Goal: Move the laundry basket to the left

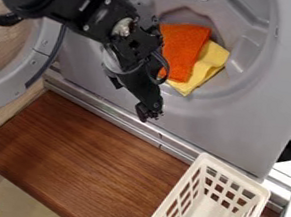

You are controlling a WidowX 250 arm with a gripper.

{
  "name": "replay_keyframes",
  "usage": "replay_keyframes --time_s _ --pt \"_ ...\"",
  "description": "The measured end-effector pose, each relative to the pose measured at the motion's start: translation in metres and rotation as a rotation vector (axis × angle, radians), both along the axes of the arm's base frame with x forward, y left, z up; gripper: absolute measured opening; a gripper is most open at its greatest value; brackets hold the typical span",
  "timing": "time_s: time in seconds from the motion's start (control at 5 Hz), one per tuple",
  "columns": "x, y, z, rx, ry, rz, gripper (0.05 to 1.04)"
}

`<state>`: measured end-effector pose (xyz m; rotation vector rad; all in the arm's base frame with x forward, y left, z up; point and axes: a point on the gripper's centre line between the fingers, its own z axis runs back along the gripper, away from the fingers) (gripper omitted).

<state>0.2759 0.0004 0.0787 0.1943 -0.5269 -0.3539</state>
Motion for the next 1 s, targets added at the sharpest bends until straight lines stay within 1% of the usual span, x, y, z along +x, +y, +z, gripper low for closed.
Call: replay_keyframes --time_s 0.2,0.4,0.6,0.8,1.0 --pt "-0.002 -0.001 -0.006 -0.007 0.021 0.004 1.001" --pt "0.002 -0.015 -0.03 -0.09 0.052 0.006 1.001" --pt "0.004 -0.04 -0.044 -0.148 0.061 0.0 1.001" --pt "0.002 -0.06 -0.07 -0.207 0.11 -0.009 1.001" --pt "0.006 -0.079 -0.09 -0.264 0.15 -0.015 1.001"
